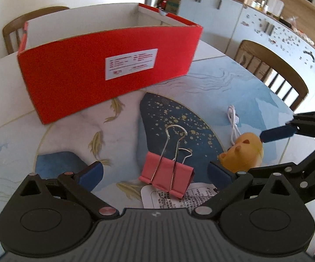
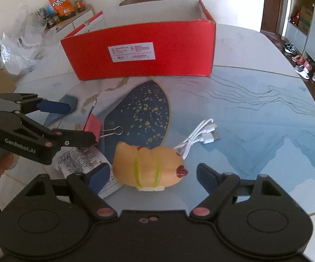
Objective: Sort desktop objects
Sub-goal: 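Grasp the red binder clip with the left gripper while the right gripper grasps the yellow toy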
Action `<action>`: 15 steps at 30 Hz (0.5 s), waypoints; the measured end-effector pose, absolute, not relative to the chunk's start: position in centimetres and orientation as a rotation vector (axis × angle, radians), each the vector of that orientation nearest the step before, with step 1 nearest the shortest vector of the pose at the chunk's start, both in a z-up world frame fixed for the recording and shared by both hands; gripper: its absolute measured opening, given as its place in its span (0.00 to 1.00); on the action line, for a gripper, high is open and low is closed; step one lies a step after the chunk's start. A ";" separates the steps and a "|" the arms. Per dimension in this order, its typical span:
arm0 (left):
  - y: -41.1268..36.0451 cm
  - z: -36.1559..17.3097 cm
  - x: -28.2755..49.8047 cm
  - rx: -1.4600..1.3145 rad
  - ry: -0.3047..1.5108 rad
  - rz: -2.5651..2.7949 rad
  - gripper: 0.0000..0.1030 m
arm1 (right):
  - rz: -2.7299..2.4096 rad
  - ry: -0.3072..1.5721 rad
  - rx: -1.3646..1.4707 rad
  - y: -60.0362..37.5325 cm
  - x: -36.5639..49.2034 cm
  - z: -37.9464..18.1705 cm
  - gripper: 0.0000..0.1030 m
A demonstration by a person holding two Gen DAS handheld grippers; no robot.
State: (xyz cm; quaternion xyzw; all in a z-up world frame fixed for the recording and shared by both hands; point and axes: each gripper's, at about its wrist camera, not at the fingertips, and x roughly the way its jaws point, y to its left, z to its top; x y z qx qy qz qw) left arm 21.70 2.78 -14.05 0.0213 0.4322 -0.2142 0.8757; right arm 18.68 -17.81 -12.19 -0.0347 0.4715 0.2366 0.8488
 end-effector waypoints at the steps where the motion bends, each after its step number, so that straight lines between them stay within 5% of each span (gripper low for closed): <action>1: 2.7 -14.1 21.7 0.054 0.899 -0.457 0.99 | 0.502 0.995 -0.075 -17.7 18.7 -12.3 0.83; 9: 2.1 -14.5 21.7 0.077 0.899 -0.493 0.87 | 0.506 1.026 -0.066 -17.3 19.0 -13.1 0.79; 15: 2.2 -14.7 22.0 0.069 0.909 -0.498 0.67 | 0.502 1.041 -0.041 -17.5 19.3 -13.4 0.77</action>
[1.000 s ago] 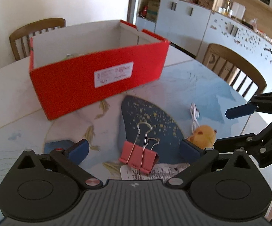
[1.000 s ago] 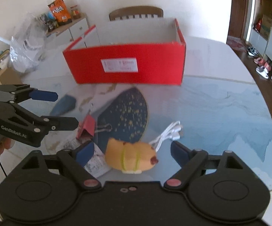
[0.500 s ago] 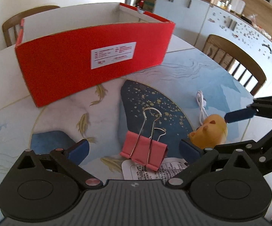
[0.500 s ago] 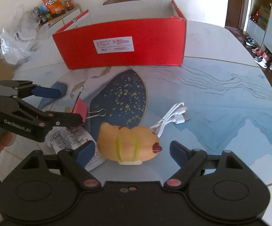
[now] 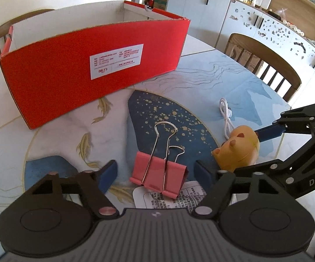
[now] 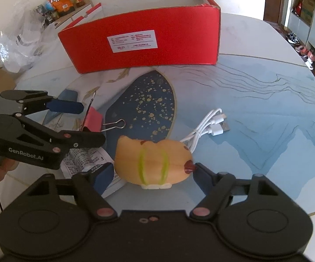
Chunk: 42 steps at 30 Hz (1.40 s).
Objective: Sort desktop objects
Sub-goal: 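Grasp the red binder clip with the left gripper while the right gripper grasps the yellow toy, then lift the clip and yellow toy and carry both over the red box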
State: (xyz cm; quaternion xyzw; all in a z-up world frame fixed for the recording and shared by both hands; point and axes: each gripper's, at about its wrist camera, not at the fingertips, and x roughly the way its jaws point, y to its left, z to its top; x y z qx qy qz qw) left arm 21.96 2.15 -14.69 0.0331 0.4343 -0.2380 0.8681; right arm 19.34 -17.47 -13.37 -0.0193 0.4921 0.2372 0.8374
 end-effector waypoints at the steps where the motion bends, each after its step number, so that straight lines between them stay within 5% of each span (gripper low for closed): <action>1: 2.1 -14.8 22.0 0.069 0.913 -0.497 0.63 | 0.500 1.041 -0.040 -17.5 19.4 -13.4 0.77; 5: 2.2 -14.8 22.0 0.061 0.915 -0.498 0.56 | 0.493 1.047 -0.028 -17.5 19.5 -13.4 0.77; 37: 2.4 -12.4 20.5 -0.016 0.888 -0.466 0.55 | 0.478 0.993 -0.003 -18.2 18.7 -11.2 0.69; 40: 2.4 -11.9 20.2 -0.034 0.882 -0.471 0.29 | 0.474 0.994 0.007 -18.5 18.6 -10.9 0.69; 42: 2.4 -11.7 20.1 -0.040 0.885 -0.452 0.29 | 0.469 0.995 0.011 -18.7 18.5 -10.7 0.69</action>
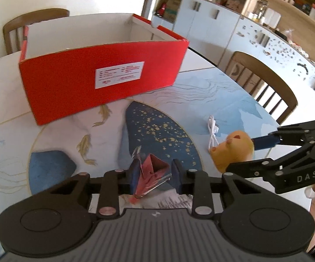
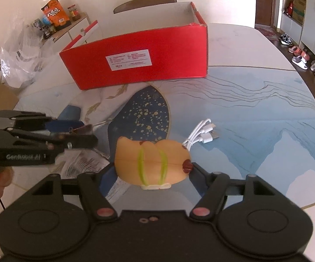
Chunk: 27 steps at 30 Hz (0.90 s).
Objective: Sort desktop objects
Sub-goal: 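Lift the clip and yellow toy and carry both over the red box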
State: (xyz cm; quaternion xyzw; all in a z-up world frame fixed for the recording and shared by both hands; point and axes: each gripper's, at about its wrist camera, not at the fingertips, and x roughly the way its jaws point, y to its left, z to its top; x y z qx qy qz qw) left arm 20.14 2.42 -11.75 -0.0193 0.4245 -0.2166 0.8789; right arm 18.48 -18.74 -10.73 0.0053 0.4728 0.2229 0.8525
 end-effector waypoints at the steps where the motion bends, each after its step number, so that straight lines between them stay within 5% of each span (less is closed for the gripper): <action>1: 2.5 -11.8 20.1 -0.045 0.887 -0.450 0.29 | 0.469 0.995 0.014 -18.9 18.4 -10.7 0.69; 9: 2.7 -12.8 20.1 -0.016 0.905 -0.436 0.31 | 0.460 1.001 0.018 -19.2 18.4 -10.7 0.69; 11: 2.5 -13.2 20.2 0.000 0.912 -0.428 0.60 | 0.461 1.008 0.019 -19.2 18.5 -10.8 0.69; 13: 2.4 -13.4 20.3 0.006 0.908 -0.436 0.66 | 0.462 1.015 0.019 -19.2 18.5 -11.0 0.69; 23: 1.3 -14.8 21.2 0.067 0.911 -0.458 0.63 | 0.464 1.033 0.013 -19.1 18.4 -11.5 0.69; 27: 1.0 -14.9 21.1 0.088 0.900 -0.468 0.47 | 0.463 1.036 0.010 -19.1 18.5 -11.6 0.69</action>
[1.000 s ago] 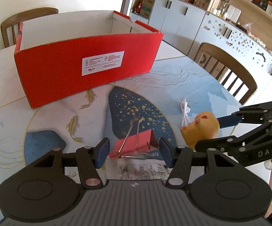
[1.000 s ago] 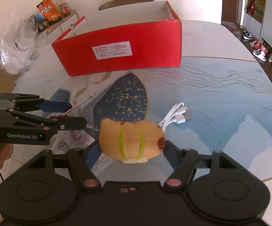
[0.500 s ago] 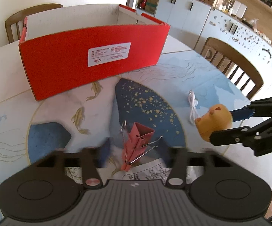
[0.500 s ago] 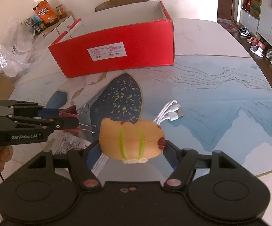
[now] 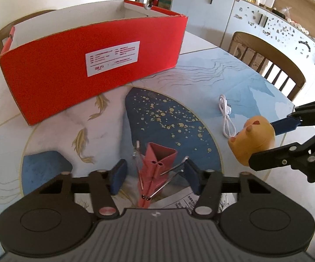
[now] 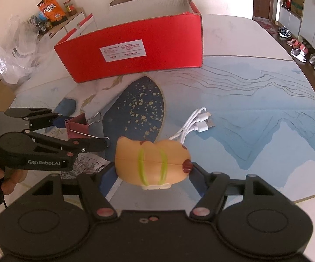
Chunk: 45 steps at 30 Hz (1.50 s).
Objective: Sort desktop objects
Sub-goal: 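Lift the clip and yellow toy and carry both over the red box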
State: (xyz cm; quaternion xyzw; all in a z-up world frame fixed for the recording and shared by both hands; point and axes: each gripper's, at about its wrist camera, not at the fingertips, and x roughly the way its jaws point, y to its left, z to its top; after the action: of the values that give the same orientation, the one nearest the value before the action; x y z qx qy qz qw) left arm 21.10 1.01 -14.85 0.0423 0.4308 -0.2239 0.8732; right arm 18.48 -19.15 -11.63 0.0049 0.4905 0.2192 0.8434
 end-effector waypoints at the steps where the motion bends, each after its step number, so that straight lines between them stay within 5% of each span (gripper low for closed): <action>1: 1.0 -14.8 21.1 0.093 0.898 -0.467 0.43 | 0.462 1.035 0.010 -19.1 18.5 -11.6 0.69; 13: 2.1 -13.9 20.2 0.064 0.850 -0.416 0.27 | 0.475 1.014 0.015 -19.1 18.8 -11.0 0.68; 45: 4.5 -1.8 21.4 -0.105 0.608 -0.341 0.27 | 0.571 0.822 0.025 -18.1 24.2 -0.9 0.68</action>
State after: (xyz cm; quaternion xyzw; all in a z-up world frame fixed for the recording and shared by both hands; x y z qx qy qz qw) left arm 21.37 4.55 -1.78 -0.0515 0.2978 -0.1669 0.9385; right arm 24.16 -18.08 -0.89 0.0119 0.3942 0.2738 0.8772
